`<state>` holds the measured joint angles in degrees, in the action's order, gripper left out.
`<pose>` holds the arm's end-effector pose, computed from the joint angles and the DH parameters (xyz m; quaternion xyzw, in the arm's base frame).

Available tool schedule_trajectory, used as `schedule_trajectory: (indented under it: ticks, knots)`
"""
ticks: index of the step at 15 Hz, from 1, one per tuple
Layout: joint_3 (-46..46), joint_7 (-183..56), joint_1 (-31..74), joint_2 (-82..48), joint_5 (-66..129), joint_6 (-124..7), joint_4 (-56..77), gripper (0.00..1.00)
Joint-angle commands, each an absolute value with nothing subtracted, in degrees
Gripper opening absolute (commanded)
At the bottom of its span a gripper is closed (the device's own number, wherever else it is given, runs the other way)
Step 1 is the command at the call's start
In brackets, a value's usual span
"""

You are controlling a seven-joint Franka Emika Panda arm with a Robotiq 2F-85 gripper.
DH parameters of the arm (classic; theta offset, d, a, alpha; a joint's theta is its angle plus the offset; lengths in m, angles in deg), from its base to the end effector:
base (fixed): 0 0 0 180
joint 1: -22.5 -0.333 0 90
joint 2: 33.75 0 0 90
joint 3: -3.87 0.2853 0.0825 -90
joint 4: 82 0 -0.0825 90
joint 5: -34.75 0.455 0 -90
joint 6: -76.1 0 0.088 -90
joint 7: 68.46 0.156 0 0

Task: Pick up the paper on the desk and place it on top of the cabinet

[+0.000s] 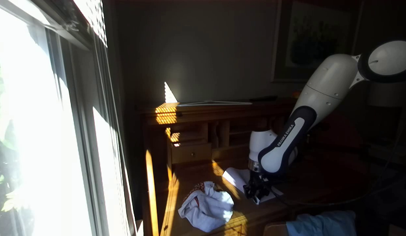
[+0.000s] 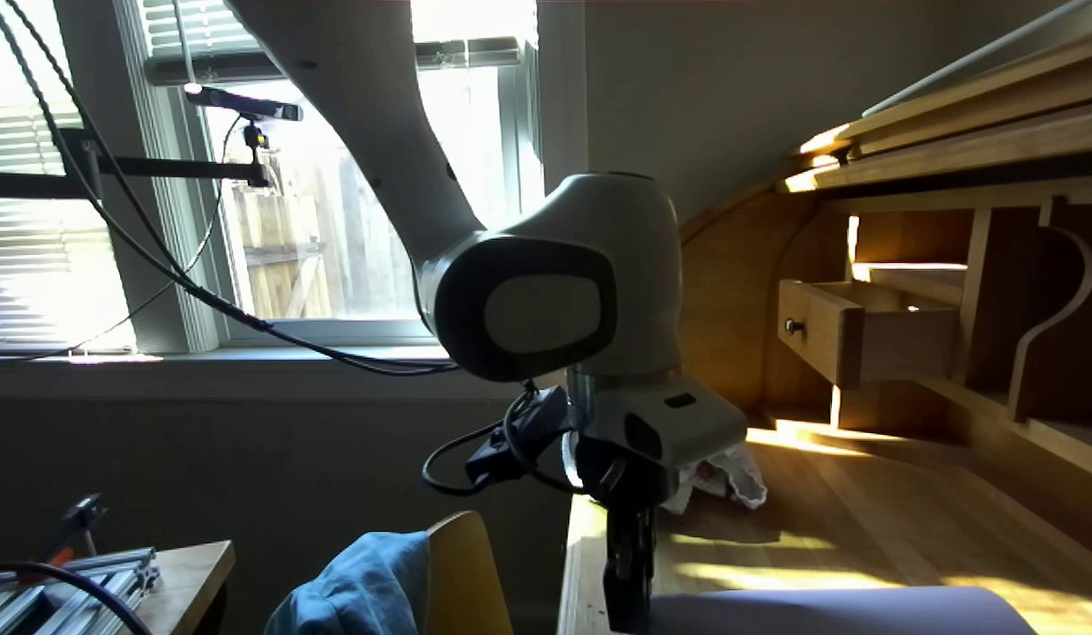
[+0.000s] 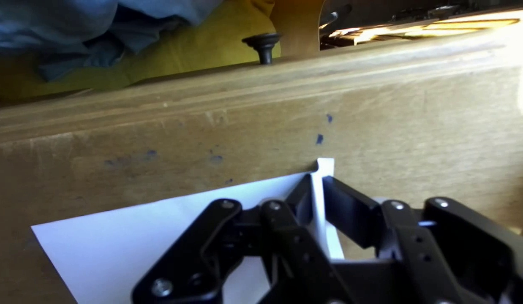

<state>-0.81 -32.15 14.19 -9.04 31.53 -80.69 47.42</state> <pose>0.5617 0.0307 0.0334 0.9669 -0.2525 0.0319 0.0189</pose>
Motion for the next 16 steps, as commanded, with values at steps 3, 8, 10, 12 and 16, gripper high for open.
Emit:
schedule_trajectory:
  ticks: [3,8,10,12,16]
  knots:
    - [-5.08,-28.33,8.95,-10.49,29.65,-77.66,47.46,0.03]
    - [-8.29,-18.97,3.68,-14.74,22.80,-69.27,48.27,0.03]
    - [-7.29,-15.99,3.62,-16.54,20.38,-66.62,48.22,0.03]
    - [-5.62,-14.02,4.26,-18.43,19.54,-63.77,48.13,0.03]
    - [-2.09,-9.88,4.62,-22.26,18.17,-57.75,48.09,0.03]
